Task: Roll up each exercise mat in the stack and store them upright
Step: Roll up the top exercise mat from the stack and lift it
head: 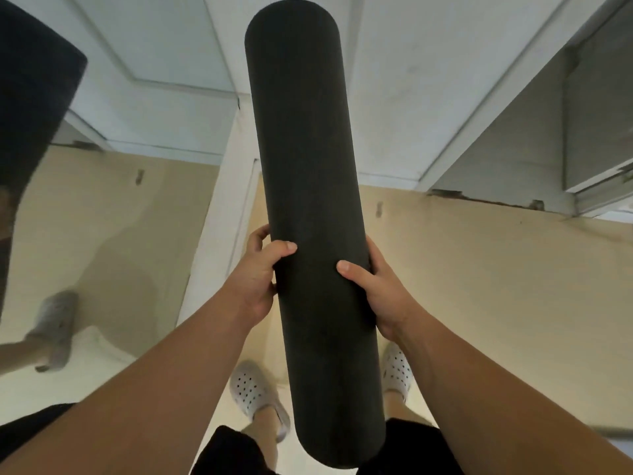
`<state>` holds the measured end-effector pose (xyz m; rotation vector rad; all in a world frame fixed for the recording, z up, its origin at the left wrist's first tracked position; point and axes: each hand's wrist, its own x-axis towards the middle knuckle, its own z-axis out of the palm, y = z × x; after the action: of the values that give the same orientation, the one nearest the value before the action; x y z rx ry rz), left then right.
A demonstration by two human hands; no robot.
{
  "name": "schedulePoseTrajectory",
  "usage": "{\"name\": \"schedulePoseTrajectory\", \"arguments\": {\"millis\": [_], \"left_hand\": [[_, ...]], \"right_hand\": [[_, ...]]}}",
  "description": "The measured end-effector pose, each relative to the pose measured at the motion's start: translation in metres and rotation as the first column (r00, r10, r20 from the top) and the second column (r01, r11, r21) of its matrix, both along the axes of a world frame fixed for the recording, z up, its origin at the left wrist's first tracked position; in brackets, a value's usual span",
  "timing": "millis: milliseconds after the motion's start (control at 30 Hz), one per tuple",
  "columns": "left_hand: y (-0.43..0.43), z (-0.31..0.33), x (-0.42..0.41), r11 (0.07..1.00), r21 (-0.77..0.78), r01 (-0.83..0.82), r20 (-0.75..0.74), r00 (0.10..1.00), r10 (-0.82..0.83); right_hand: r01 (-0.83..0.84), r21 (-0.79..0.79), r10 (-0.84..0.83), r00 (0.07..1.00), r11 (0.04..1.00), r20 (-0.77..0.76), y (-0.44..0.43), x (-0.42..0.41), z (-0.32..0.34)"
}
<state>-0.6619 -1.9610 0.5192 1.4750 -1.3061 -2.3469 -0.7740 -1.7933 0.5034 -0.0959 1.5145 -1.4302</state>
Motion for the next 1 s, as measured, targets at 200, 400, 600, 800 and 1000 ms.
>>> {"name": "schedulePoseTrajectory", "arguments": {"millis": [200, 400, 600, 800, 1000], "left_hand": [[-0.031, -0.169, -0.031, 1.0, 0.012, 0.019, 0.086, 0.996, -0.02], [-0.064, -0.327, -0.043, 0.984, 0.025, 0.175, 0.099, 0.979, -0.177], [-0.078, -0.451, -0.052, 0.957, 0.03, 0.287, 0.074, 0.955, -0.289], [-0.086, -0.528, -0.063, 0.963, 0.071, 0.261, 0.051, 0.963, -0.265], [-0.102, -0.557, -0.054, 0.973, 0.184, 0.14, 0.122, 0.979, -0.164]], "right_hand": [[0.03, 0.071, -0.035, 0.997, 0.997, 0.074, -0.031, -0.022, -0.17], [0.018, 0.062, -0.024, 0.996, 0.998, 0.084, -0.053, -0.023, -0.324], [0.068, 0.059, -0.071, 0.996, 0.996, 0.061, -0.061, -0.027, -0.447], [0.09, 0.117, -0.099, 0.993, 0.989, 0.069, -0.07, -0.039, -0.515], [0.105, 0.148, -0.118, 0.99, 0.983, 0.077, -0.099, -0.022, -0.541]]}}
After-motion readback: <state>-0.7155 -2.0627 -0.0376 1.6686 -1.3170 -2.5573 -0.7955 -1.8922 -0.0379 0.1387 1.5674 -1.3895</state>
